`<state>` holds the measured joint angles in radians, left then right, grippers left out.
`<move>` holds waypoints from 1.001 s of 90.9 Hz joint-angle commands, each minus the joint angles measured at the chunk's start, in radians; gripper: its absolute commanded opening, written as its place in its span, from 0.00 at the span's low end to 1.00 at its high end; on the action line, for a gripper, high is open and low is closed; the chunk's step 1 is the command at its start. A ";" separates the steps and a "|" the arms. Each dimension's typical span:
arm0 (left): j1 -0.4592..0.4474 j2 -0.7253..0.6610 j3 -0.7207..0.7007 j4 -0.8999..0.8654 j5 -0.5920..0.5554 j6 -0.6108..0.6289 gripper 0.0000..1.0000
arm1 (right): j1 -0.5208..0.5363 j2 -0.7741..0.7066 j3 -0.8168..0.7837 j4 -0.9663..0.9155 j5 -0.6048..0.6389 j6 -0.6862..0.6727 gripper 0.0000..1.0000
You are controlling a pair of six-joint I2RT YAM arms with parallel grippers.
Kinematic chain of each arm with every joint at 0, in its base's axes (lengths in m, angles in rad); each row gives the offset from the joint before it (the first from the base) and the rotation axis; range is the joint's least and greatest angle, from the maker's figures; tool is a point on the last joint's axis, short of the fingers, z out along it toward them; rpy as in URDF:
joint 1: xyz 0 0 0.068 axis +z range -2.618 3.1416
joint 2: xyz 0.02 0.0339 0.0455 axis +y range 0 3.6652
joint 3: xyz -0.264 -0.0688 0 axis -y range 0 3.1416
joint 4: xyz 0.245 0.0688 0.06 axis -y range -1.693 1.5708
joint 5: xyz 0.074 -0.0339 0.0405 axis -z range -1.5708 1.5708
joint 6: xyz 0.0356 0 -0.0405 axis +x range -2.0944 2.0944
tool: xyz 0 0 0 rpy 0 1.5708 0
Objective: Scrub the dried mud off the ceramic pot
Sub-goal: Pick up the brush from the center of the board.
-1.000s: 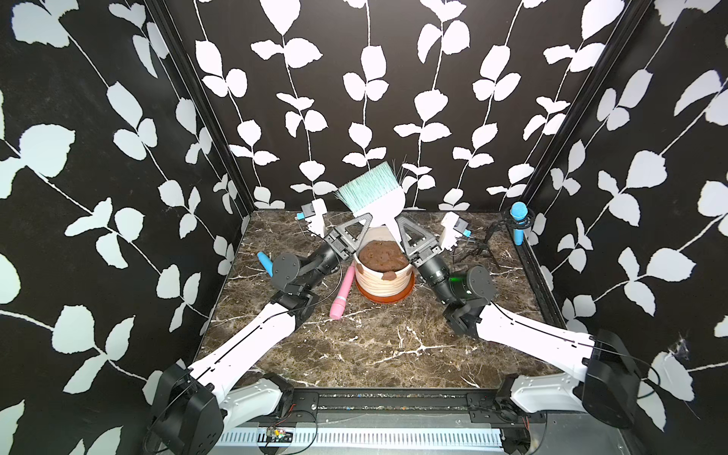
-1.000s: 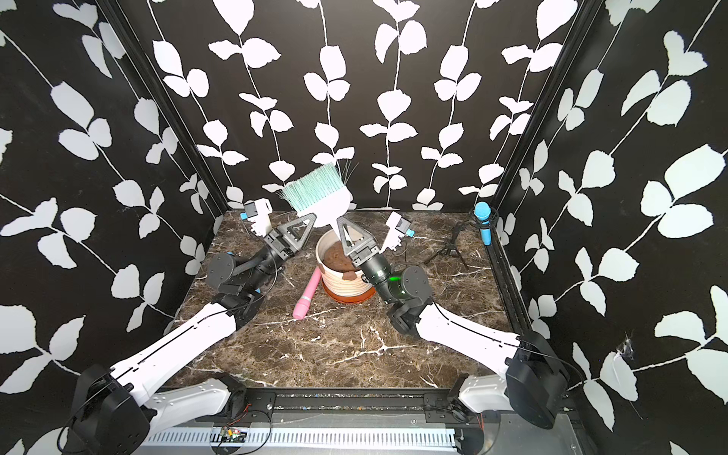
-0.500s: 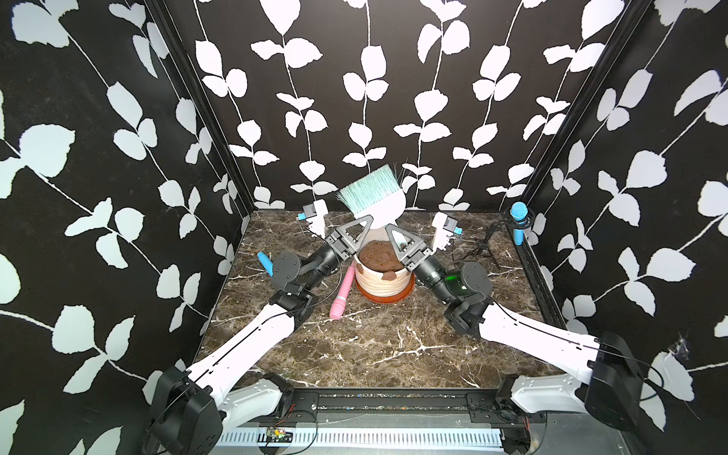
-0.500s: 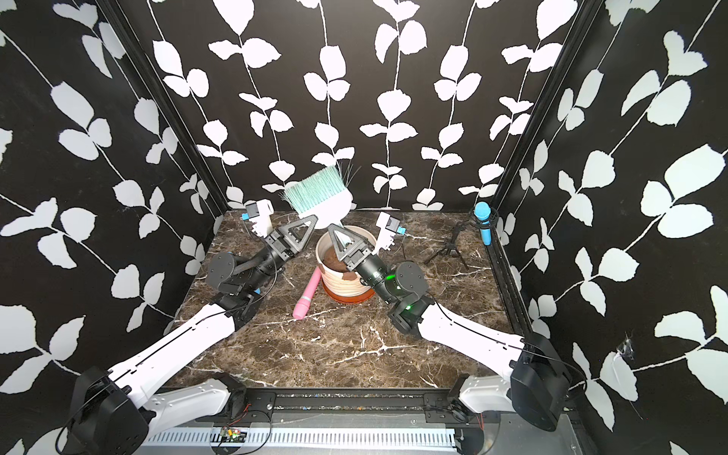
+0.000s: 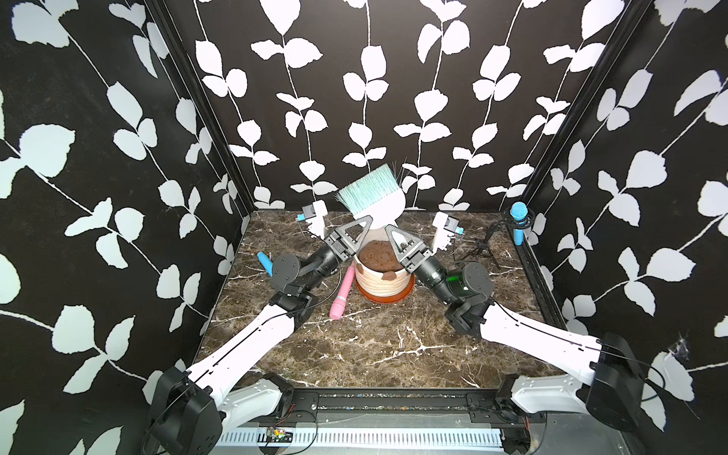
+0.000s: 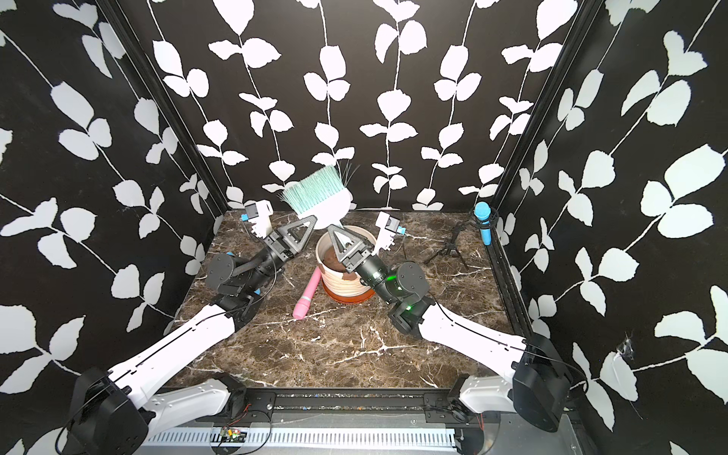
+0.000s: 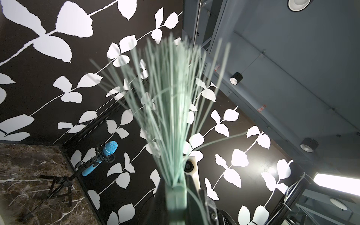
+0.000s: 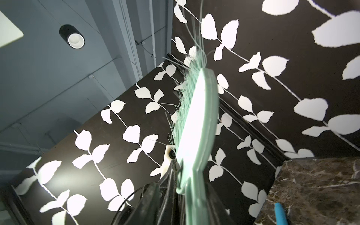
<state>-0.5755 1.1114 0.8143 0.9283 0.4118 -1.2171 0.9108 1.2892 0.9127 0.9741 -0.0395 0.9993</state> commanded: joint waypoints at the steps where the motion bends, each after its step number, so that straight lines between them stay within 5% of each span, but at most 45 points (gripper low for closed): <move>1: -0.006 -0.025 -0.021 0.016 0.046 0.010 0.00 | 0.002 -0.014 0.042 0.102 -0.022 -0.030 0.26; 22: -0.006 -0.035 -0.034 0.038 0.040 0.019 0.00 | -0.009 -0.025 0.043 0.069 -0.062 -0.041 0.00; 33: -0.006 -0.053 -0.053 0.041 0.015 0.030 0.28 | -0.022 -0.055 0.008 0.042 -0.063 -0.032 0.00; 47: -0.002 -0.089 -0.067 -0.007 0.013 0.098 0.77 | -0.087 -0.123 -0.016 -0.114 -0.155 0.014 0.00; 55: 0.018 -0.130 -0.052 -0.155 0.028 0.187 0.97 | -0.140 -0.211 -0.009 -0.372 -0.203 -0.006 0.00; 73: 0.076 -0.237 0.029 -0.691 0.010 0.514 0.98 | -0.195 -0.462 0.140 -1.200 -0.084 -0.340 0.00; 91: 0.086 -0.179 0.241 -1.270 -0.074 1.029 0.98 | -0.195 -0.477 0.420 -1.868 0.125 -0.752 0.00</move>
<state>-0.4938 0.9043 0.9615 0.0616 0.3889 -0.5797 0.7177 0.8101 1.2194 -0.4149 -0.0555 0.5560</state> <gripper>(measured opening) 0.983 0.110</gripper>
